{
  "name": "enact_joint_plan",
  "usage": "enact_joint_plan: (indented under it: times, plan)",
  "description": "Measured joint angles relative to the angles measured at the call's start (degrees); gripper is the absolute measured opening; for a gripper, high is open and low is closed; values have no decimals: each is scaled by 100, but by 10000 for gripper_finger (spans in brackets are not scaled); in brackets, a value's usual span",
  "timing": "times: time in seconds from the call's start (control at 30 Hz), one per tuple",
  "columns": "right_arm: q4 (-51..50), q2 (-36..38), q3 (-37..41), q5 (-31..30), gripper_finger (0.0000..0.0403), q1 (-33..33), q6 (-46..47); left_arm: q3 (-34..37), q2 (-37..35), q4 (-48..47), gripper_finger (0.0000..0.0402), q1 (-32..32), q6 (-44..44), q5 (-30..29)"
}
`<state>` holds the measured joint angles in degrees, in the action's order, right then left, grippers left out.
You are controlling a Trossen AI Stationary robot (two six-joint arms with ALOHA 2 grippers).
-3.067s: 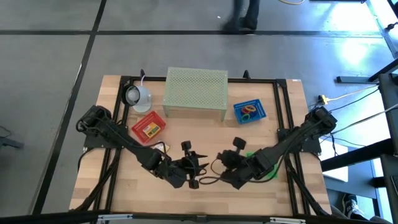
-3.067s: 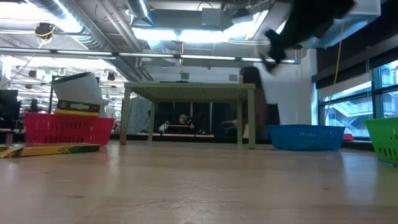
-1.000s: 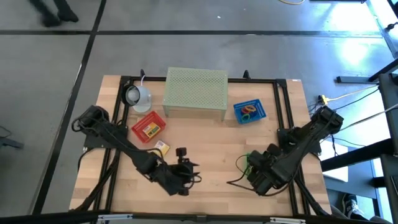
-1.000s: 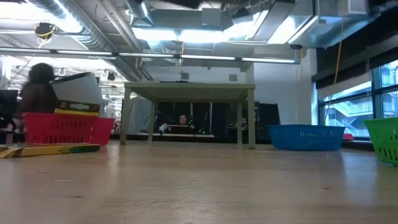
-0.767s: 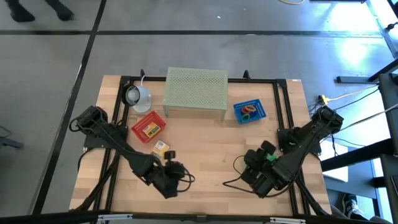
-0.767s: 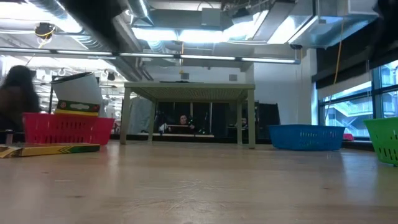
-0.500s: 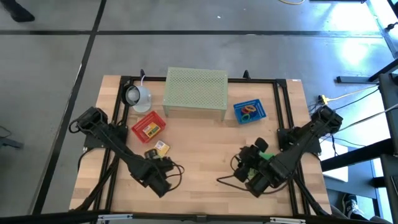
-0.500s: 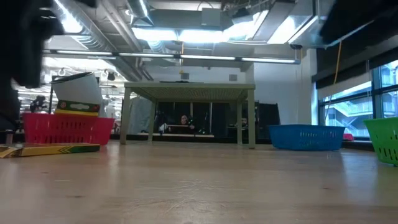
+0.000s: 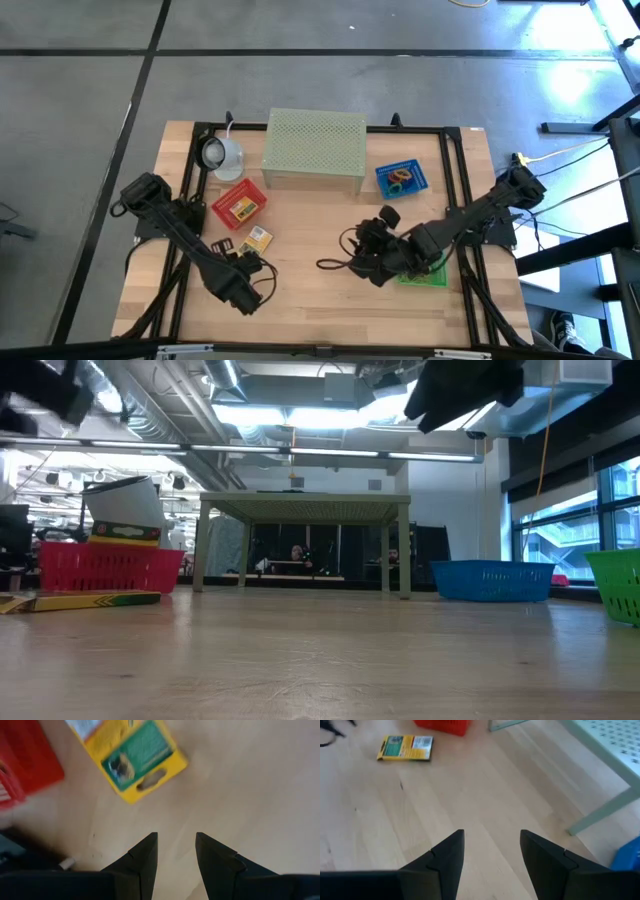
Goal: Pick & Place Office Desk Supplies
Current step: Put the yellow crayon box into the red bin
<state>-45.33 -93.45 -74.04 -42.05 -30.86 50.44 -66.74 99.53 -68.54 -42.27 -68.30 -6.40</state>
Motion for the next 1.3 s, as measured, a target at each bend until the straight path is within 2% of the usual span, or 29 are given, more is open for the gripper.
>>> enact_joint_plan:
  times: [0.2, 0.33, 0.53, 0.7, 0.8, 0.97, 1.1, 1.3]
  plan:
    - [77, -2, 0, 263, 194, 290, -172, 907, -204, 132, 128, 128, -68, 574]
    - [78, -2, 0, 265, 194, 405, -200, 1335, -734, 350, 126, 193, -191, 540]
    - [77, -2, 0, 405, 194, 504, -295, 2263, -2350, 1682, 107, -33, -603, -585]
    - [77, -2, 0, 411, 194, 488, -295, 3583, -3657, 3063, 98, -285, -1490, -1675]
    - [77, -25, 0, 411, 194, 471, -296, 4303, -4121, 3847, 102, -340, -2014, -1970]
    - [76, -156, 0, 410, 194, 472, -316, 4858, -4367, 4695, 121, -349, -2056, -1893]
    - [82, -357, 0, 418, 194, 550, -361, 4859, -4376, 4514, 144, -349, -2043, -1636]
    - [124, -730, 2, 696, 194, 698, -536, 4859, -4367, 4010, 173, -344, -2316, -1700]
